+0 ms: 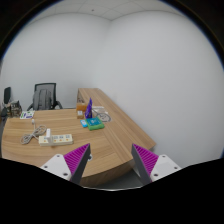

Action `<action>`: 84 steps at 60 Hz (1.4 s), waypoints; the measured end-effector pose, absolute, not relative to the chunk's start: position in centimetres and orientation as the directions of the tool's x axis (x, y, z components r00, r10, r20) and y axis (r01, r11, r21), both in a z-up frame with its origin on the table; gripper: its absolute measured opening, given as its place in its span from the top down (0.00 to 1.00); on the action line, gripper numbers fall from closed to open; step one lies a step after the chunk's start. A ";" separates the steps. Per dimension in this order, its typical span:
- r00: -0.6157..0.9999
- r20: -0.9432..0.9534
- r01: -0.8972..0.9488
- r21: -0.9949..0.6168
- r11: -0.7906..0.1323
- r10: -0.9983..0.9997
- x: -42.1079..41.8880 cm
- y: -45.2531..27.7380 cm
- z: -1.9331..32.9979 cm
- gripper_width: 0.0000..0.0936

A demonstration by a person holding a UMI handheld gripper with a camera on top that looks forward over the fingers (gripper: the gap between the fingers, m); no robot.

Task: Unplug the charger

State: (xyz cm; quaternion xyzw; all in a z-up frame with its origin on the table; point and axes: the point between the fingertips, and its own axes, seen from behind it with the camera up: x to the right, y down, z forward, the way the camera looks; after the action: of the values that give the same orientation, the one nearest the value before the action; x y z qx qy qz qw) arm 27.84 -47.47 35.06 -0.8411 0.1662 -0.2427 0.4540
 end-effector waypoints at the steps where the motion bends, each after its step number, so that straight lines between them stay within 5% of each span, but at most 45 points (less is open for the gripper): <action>1: 0.826 0.257 -0.060 -0.844 -0.533 -0.501 27.9 -47.5 35.0 0.08; 16: 0.830 0.248 -0.090 -0.824 -0.559 -0.499 27.0 -49.3 31.5 0.08; 36: 0.930 0.193 -0.065 -0.751 -0.657 -0.313 17.4 -47.9 15.5 0.08; 67: 0.996 0.006 -0.038 -0.865 -0.501 -0.087 5.5 -18.1 8.1 0.13; 75: 0.998 0.015 -0.020 -0.864 -0.503 -0.065 5.7 -13.1 6.1 0.25; 78: 0.999 0.017 -0.009 -0.859 -0.512 -0.046 5.8 -12.3 5.4 0.41; 82: 0.996 0.048 0.003 -0.860 -0.510 -0.074 7.1 -11.6 5.3 0.76; 84: 0.997 0.033 -0.010 -0.865 -0.501 -0.076 6.8 -11.5 5.4 0.76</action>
State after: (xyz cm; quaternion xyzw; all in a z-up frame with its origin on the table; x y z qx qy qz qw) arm 6.80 -11.52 5.40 -0.8657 0.0249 -0.0333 0.4988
